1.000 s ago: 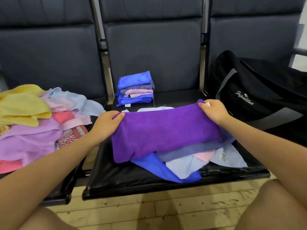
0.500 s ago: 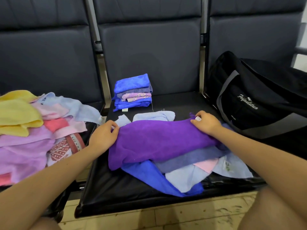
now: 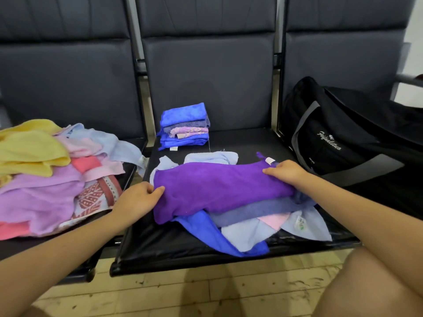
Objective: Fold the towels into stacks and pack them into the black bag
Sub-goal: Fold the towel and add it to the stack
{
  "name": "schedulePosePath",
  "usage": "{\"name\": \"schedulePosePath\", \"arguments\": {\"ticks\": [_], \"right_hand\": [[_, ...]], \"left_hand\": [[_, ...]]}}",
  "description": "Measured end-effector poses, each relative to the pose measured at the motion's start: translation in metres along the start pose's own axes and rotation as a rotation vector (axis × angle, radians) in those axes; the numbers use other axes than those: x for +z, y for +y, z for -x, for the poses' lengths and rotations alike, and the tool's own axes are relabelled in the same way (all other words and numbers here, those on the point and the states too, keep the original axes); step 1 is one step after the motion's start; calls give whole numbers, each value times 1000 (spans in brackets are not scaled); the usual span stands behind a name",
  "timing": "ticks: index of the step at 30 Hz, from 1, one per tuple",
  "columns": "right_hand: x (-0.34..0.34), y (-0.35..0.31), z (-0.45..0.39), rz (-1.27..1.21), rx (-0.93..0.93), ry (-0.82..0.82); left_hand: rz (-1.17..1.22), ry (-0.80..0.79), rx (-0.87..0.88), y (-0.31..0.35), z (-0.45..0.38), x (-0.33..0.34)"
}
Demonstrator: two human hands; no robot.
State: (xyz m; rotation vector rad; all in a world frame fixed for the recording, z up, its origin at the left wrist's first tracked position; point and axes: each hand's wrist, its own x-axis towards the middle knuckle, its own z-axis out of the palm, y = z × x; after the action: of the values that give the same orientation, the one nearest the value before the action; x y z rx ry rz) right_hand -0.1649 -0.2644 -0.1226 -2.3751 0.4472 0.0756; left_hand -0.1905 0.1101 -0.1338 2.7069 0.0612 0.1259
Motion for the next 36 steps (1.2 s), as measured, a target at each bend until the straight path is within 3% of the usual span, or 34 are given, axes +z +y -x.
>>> {"name": "schedulePosePath", "arguments": {"ticks": [6,12,16,20,23,28,32,36], "right_hand": [[-2,1,13,-93,-65,163],[0,-4,18,-174,-27,209],[-11,7,17,-197,57,225],[-17,14,16,-303,121,214],[-17,7,23,-565,139,131],[-24,-25,31,-784,67,-28],[-11,-63,41,-792,-72,-91],[26,-90,57,-656,-215,-252]], "left_hand": [[122,-35,-34,10,18,0],[668,-32,-197,19,13,8],[324,76,-12,5,10,-1],[229,-42,53,-1,17,-2],[142,-29,109,5,23,-1],[241,55,164,16,20,-4],[331,19,164,30,5,-3],[425,-29,127,42,-10,3]]}}
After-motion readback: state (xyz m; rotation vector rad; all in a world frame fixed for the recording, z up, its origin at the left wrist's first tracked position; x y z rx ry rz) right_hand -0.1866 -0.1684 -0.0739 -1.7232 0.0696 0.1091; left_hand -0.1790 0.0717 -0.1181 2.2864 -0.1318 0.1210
